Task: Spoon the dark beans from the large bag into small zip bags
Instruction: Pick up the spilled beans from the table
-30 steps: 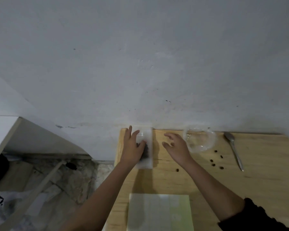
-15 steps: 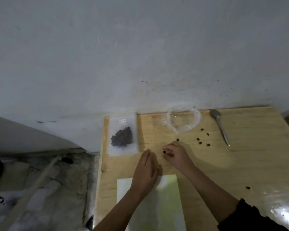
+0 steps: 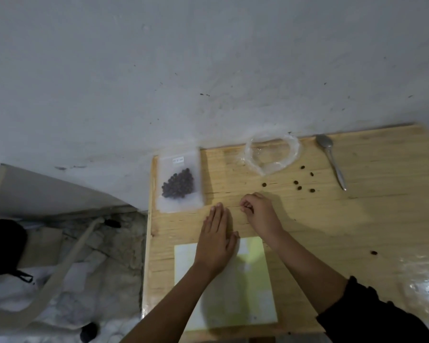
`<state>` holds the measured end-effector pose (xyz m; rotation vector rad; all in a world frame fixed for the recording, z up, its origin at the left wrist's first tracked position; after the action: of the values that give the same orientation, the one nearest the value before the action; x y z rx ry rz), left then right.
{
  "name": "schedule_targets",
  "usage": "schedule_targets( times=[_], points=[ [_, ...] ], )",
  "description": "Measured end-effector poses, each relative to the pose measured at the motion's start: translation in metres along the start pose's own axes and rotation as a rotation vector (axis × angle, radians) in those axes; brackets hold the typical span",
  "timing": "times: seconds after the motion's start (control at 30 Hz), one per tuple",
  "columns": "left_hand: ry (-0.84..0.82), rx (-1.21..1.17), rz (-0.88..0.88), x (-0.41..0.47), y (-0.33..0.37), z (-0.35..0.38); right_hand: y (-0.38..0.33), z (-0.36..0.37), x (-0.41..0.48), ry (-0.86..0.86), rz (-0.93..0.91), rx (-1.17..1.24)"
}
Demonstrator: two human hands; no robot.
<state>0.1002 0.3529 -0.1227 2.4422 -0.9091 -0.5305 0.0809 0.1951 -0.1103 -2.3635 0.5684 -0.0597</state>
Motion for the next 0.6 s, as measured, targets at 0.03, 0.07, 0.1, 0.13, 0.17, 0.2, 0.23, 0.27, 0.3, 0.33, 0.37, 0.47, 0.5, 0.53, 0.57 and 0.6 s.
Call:
schedule_targets(
  times=[0.03,0.07,0.1,0.13,0.17,0.2,0.23,0.27,0.3,0.33,0.37,0.47,0.5,0.53,0.57,0.6],
  points=[
    [0.009,-0.003,-0.006,-0.001,0.001,0.0,0.001,-0.001,-0.002,0.001,0.017,0.016],
    [0.022,-0.002,-0.015,-0.001,0.002,0.001,0.002,-0.002,-0.006,0.011,0.048,0.041],
    [0.04,0.004,-0.02,0.0,0.004,0.002,0.004,-0.005,-0.01,0.029,0.097,0.073],
    [0.06,0.016,-0.02,0.001,0.006,0.002,0.007,-0.01,-0.015,0.055,0.156,0.12],
    [0.075,0.028,-0.016,0.002,0.009,0.003,0.01,-0.015,-0.02,0.084,0.22,0.176],
    [0.082,0.037,-0.006,0.004,0.012,0.005,0.014,-0.022,-0.026,0.115,0.285,0.237],
    [0.075,0.036,0.01,0.007,0.018,0.007,0.018,-0.03,-0.032,0.147,0.352,0.294],
    [0.059,0.032,0.028,0.01,0.023,0.009,0.024,-0.038,-0.037,0.183,0.415,0.353],
    [0.038,0.026,0.048,0.014,0.031,0.013,0.031,-0.046,-0.043,0.219,0.473,0.422],
    [0.019,0.021,0.074,0.017,0.04,0.017,0.039,-0.055,-0.05,0.247,0.532,0.502],
    [0.001,0.016,0.104,0.021,0.05,0.023,0.047,-0.064,-0.057,0.268,0.584,0.601],
    [-0.086,0.039,0.165,0.029,0.081,0.041,0.067,-0.093,-0.081,0.357,0.684,1.03],
    [-0.113,0.07,0.182,0.031,0.09,0.048,0.075,-0.104,-0.09,0.399,0.707,1.148],
    [-0.131,0.097,0.198,0.031,0.099,0.053,0.083,-0.114,-0.099,0.446,0.731,1.222],
    [-0.144,0.103,0.211,0.031,0.107,0.059,0.092,-0.123,-0.109,0.489,0.756,1.252],
    [-0.148,0.1,0.223,0.032,0.114,0.065,0.102,-0.13,-0.119,0.518,0.781,1.241]
  ],
)
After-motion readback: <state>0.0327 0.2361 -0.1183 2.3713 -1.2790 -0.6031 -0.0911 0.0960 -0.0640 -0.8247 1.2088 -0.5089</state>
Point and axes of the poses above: each hand's wrist, its own x-axis towards the middle knuckle, its own z-axis out of the palm, y = z × x, the point moved 1 cm from there along x, towards the middle knuckle, and after that the axes turned 9 degrees about -x, right-handed, at the moved point
